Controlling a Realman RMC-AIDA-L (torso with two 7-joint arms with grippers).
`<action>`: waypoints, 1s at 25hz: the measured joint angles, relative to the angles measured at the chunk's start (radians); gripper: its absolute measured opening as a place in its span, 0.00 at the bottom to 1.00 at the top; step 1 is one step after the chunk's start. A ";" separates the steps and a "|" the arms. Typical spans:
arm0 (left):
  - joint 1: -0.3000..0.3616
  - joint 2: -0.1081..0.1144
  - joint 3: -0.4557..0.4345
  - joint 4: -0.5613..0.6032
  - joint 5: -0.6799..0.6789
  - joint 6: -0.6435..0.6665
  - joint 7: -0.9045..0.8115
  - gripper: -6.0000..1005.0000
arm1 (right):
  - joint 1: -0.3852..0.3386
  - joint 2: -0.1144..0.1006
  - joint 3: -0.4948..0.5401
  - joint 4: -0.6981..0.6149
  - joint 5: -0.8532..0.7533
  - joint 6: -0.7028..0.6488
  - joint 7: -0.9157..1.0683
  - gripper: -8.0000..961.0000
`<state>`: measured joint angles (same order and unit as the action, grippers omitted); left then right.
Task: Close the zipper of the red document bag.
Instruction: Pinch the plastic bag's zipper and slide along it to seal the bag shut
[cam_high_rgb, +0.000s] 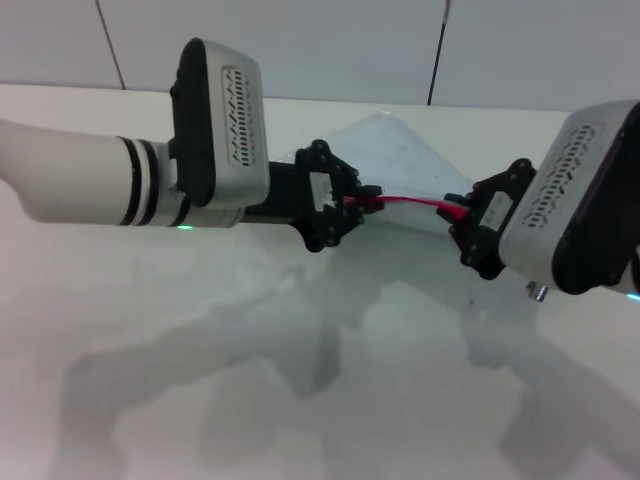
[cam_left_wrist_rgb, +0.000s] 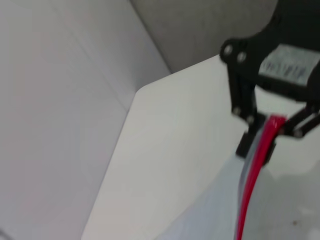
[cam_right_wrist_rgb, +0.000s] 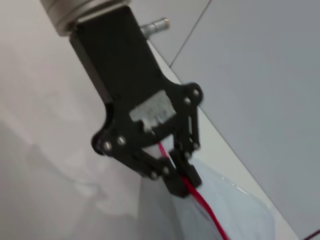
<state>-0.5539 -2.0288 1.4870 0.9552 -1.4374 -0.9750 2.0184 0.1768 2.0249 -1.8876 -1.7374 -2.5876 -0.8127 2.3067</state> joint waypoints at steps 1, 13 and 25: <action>0.003 0.001 -0.003 -0.002 0.000 0.006 0.000 0.09 | -0.003 0.000 0.004 -0.002 0.000 0.000 0.000 0.09; 0.028 0.006 -0.090 -0.059 0.002 0.035 0.030 0.09 | -0.063 0.000 0.030 -0.075 -0.004 0.001 -0.007 0.11; 0.060 0.010 -0.151 -0.123 0.003 0.090 0.058 0.09 | -0.141 0.002 0.059 -0.159 -0.030 0.009 -0.008 0.13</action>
<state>-0.4936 -2.0192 1.3361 0.8324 -1.4346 -0.8847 2.0760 0.0355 2.0266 -1.8288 -1.8959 -2.6180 -0.8034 2.2984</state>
